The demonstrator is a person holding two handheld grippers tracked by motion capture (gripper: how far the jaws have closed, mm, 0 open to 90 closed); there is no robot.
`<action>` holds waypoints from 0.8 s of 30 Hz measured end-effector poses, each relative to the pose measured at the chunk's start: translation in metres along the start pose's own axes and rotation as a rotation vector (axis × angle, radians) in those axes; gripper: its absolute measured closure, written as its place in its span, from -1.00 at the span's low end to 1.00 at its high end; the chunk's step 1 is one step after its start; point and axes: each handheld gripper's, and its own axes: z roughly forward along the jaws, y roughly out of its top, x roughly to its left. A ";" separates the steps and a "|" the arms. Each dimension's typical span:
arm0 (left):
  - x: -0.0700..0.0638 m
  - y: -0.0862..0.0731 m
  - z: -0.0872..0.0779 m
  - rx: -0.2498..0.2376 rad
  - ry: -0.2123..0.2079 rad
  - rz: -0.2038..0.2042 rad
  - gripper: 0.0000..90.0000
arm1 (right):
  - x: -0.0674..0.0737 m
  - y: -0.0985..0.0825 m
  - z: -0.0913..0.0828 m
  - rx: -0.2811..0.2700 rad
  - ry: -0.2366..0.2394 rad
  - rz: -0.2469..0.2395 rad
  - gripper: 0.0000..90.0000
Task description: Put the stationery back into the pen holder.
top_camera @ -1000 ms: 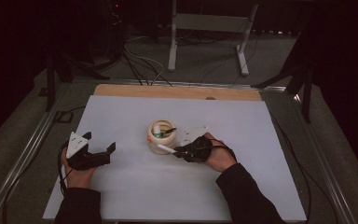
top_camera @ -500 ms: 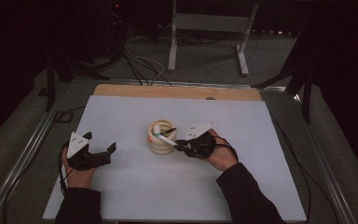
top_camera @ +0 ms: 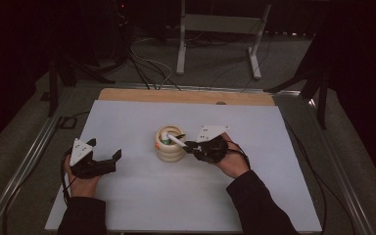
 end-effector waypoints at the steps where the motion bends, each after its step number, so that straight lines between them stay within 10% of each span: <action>1: 0.000 0.000 0.000 0.000 0.000 -0.001 -1.00 | 0.000 0.001 0.000 -0.005 -0.005 0.001 0.76; 24: 0.000 0.000 0.000 0.001 0.000 0.001 -1.00 | 0.001 0.013 0.003 -0.090 -0.083 0.061 0.76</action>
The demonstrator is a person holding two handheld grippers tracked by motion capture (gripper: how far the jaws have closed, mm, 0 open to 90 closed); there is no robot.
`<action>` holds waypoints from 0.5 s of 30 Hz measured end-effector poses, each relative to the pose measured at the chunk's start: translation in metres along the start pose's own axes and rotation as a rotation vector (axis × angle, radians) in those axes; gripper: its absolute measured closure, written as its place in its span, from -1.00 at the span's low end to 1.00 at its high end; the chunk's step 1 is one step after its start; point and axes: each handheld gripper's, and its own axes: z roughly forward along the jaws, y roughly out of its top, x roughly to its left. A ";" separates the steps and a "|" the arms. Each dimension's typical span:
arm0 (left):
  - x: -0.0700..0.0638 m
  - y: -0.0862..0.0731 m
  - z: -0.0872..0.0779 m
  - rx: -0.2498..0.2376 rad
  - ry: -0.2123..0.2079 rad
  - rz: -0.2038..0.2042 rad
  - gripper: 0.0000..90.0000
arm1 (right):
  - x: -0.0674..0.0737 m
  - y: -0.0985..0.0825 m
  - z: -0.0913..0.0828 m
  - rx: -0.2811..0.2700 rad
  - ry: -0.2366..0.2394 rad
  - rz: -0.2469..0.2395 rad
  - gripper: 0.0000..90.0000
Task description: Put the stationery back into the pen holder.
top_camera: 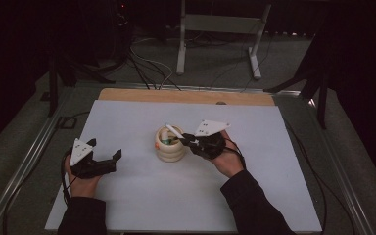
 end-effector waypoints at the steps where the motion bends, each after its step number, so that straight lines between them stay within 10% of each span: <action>1: 0.000 0.000 0.000 0.001 0.000 0.000 -1.00 | 0.001 0.001 0.001 -0.004 -0.003 0.002 0.76; 15: 0.000 0.000 0.000 -0.002 0.000 -0.003 -1.00 | 0.002 0.011 0.009 -0.064 -0.030 0.048 0.76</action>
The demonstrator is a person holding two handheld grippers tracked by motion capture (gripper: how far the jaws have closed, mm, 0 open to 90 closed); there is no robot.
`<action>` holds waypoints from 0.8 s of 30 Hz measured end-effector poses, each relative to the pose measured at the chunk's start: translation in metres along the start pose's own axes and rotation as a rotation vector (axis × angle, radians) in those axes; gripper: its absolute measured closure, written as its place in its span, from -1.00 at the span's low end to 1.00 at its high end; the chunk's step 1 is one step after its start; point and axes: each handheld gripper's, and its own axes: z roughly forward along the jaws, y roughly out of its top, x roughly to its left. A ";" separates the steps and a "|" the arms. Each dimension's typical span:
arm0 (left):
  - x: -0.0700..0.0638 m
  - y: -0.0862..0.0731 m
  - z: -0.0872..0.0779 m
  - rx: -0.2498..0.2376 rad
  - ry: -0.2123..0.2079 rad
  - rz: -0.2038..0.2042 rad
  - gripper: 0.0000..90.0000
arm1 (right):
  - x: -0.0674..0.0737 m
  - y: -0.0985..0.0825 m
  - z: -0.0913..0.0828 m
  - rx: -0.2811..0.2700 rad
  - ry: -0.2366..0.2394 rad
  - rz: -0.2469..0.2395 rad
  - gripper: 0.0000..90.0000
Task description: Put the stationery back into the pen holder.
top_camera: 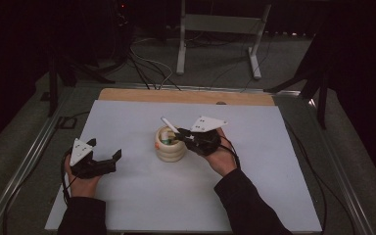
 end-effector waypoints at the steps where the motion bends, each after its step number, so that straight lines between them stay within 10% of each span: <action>1: 0.000 0.000 0.000 0.001 0.000 0.001 -1.00 | 0.000 0.001 0.001 -0.003 -0.001 0.003 0.76; 24: 0.001 0.000 0.000 -0.001 0.000 0.000 -1.00 | -0.008 0.003 0.020 -0.026 -0.017 0.070 0.76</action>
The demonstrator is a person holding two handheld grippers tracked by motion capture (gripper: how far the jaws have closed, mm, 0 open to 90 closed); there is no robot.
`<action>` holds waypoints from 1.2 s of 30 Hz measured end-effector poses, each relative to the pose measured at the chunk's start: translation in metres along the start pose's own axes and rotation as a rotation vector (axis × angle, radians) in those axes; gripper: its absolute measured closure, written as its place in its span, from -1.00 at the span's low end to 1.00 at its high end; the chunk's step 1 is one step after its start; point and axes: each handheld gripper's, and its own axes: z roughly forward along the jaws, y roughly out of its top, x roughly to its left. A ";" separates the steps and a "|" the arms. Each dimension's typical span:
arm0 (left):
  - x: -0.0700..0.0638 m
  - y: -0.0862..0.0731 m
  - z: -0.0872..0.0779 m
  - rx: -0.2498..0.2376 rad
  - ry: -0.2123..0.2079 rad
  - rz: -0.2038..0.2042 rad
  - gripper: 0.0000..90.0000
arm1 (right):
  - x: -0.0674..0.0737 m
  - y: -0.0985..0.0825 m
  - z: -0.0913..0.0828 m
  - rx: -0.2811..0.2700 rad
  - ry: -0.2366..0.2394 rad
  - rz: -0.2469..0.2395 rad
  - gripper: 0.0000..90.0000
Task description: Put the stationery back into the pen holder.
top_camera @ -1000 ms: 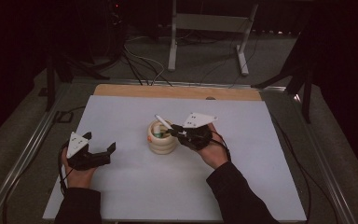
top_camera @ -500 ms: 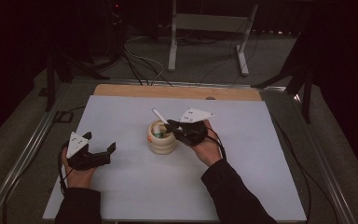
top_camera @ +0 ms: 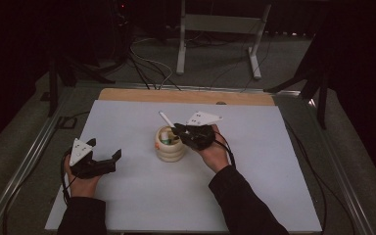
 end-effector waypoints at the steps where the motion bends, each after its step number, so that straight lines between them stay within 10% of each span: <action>1: 0.000 0.000 0.000 0.001 0.000 -0.001 -1.00 | 0.000 0.000 0.000 -0.006 0.003 0.010 0.76; 36: 0.000 0.000 0.000 0.001 -0.001 -0.001 -1.00 | -0.006 0.004 0.001 -0.084 0.019 0.089 0.76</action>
